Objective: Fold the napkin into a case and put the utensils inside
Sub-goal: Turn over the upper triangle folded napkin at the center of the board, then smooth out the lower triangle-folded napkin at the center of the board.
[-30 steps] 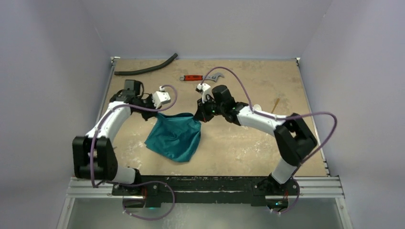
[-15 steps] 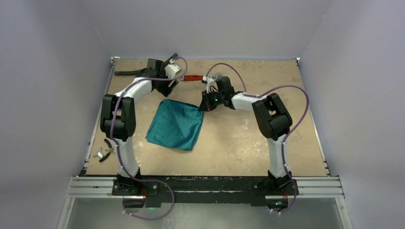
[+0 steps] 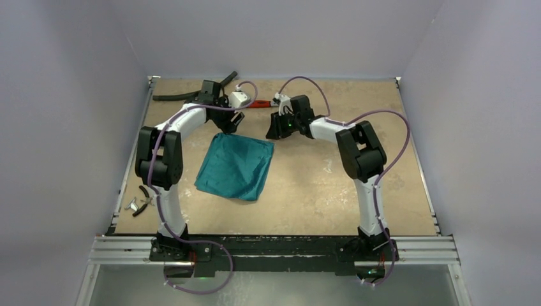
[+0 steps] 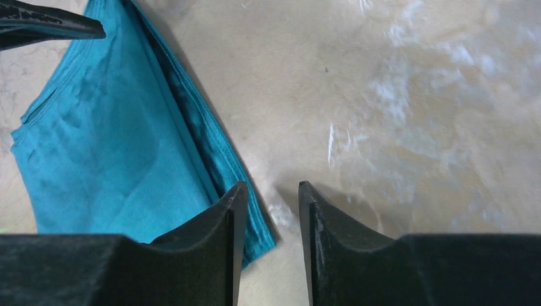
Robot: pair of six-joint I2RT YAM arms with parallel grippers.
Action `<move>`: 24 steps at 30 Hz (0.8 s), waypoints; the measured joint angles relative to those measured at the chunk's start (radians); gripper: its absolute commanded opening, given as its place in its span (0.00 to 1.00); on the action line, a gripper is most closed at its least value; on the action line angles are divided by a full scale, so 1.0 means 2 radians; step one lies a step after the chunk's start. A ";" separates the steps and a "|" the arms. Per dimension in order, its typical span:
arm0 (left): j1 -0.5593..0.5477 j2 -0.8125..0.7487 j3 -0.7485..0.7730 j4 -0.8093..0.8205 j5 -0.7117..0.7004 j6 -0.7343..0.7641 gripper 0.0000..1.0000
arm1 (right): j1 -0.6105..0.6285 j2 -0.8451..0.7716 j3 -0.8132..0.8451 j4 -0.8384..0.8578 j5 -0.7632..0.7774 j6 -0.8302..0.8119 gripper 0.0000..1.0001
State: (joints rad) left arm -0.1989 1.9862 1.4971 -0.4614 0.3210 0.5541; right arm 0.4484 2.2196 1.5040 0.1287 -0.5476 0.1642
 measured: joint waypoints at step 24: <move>-0.005 0.000 -0.051 0.034 -0.078 0.039 0.55 | 0.036 -0.043 -0.181 0.220 -0.003 0.185 0.00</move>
State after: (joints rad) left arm -0.2089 1.9862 1.3945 -0.3931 0.1658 0.6312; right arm 0.5198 2.1326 1.1416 0.5678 -0.5537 0.5335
